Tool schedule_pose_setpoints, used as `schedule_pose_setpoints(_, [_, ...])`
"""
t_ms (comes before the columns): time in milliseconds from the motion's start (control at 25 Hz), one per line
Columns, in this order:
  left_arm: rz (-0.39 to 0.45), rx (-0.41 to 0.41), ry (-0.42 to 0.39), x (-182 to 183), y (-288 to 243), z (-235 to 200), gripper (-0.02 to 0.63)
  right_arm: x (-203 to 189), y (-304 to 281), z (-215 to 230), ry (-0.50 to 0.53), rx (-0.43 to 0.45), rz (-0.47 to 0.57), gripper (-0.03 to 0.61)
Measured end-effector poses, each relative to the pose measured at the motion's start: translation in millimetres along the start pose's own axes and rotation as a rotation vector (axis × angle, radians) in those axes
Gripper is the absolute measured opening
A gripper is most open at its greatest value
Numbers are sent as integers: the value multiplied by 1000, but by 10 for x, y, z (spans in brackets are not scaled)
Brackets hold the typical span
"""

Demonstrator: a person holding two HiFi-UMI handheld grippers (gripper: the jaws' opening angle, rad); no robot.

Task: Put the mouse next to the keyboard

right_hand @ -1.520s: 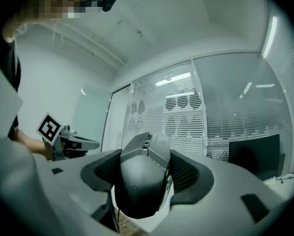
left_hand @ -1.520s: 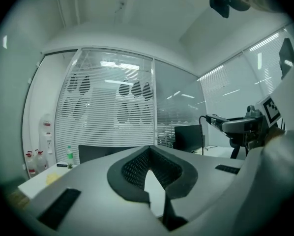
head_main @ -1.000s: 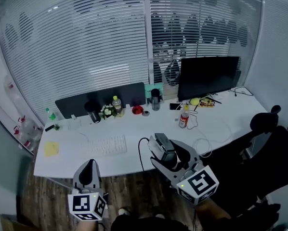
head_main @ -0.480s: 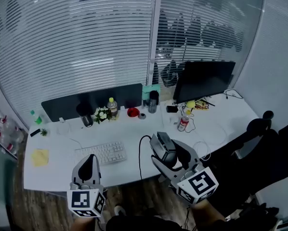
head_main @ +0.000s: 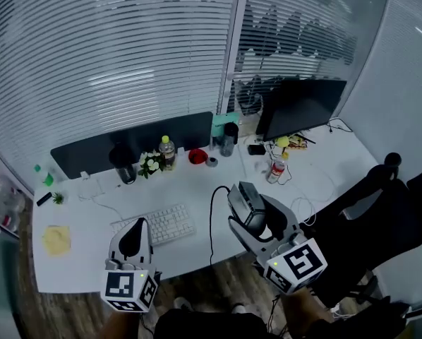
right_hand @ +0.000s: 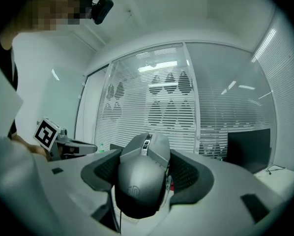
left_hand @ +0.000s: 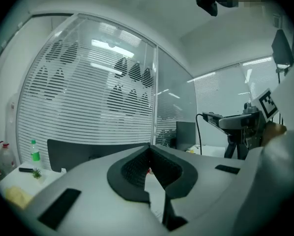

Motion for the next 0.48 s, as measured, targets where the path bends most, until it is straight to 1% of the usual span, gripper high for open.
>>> schedule_pose_setpoints(160, [-15,-13,28,-34,-79,-258,29,50,-193,-90,-7,-23,-10,299])
schedule_pose_setpoints(320, [-23,-20,7,-59,-133,-373,29,2,-321,-123,-18,-40,-21,299])
schedule_pose_setpoints(480, [-27,14,-24,-74,-170,-442,29,-87,-483,-25,-28,-53,-32,299])
Point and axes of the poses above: the fingertips, and each gripper's own axes: y backward along the fingers, z to its right, x out of its top, the point moved 7 cm from there along y, backward along the fingers, and after that the axes turned 10 degrees about -z, right-handed, at the moved point
